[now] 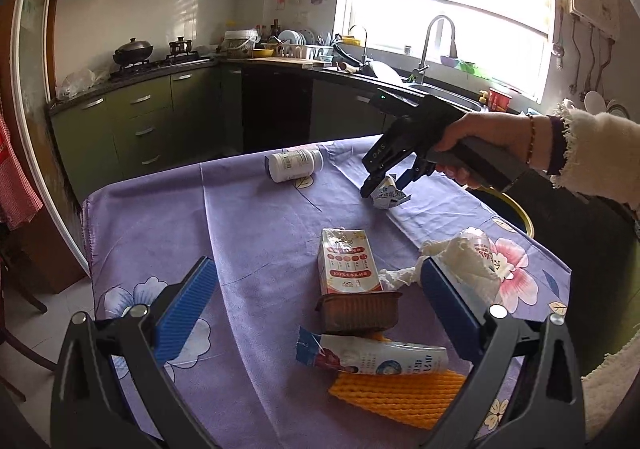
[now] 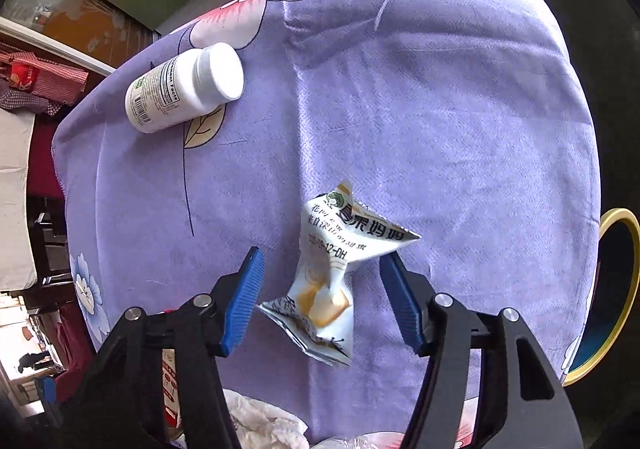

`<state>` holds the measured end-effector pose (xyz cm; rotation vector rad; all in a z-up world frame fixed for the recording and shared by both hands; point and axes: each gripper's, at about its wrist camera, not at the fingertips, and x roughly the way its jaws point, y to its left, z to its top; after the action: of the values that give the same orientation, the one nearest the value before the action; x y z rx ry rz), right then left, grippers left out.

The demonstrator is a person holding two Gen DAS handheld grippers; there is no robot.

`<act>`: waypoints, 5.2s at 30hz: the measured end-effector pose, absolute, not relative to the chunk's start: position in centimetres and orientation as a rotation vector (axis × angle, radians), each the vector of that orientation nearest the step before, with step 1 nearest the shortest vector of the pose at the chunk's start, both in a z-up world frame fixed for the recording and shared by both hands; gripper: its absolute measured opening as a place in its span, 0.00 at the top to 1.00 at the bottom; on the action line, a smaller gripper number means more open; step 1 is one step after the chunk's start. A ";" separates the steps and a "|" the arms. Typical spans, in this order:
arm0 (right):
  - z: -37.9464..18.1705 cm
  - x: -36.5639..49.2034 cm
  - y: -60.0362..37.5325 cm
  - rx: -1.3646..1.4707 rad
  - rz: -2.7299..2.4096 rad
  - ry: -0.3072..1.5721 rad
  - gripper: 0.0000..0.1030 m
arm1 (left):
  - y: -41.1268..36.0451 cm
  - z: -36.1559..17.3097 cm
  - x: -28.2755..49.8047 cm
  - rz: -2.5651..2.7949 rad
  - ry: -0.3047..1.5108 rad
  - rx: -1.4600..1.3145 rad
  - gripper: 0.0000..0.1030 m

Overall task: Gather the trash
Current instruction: 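Grasp the crumpled snack wrapper with the right tool, then carry the snack wrapper over the bin with the right tool and release, then grasp the red-and-white milk carton with the left tool, then carry the milk carton over the bin with the left tool and release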

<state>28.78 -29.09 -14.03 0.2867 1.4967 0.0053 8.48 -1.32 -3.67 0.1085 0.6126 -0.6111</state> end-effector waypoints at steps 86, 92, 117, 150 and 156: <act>-11.1 6.8 -51.1 0.141 -0.130 1.179 0.35 | -14.5 -12.1 19.0 -0.528 1.327 0.384 0.51; -10.7 6.4 -50.9 0.144 -0.126 1.168 0.35 | -13.8 -10.6 19.9 -0.580 1.266 0.266 0.53; -9.9 4.9 -52.2 0.146 -0.134 1.149 0.35 | -18.9 -0.4 15.0 -0.768 1.032 0.317 0.53; -8.3 -2.3 -54.2 0.198 -0.073 1.063 0.35 | -33.2 2.4 10.1 -0.995 0.841 0.349 0.29; -6.8 1.4 -44.0 0.068 0.167 1.071 0.35 | -19.6 2.9 7.2 -0.826 0.833 0.266 0.24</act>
<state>1.36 -43.96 -6.76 0.0676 1.0714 0.1674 7.25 -19.60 2.90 0.2663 0.8335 -0.8261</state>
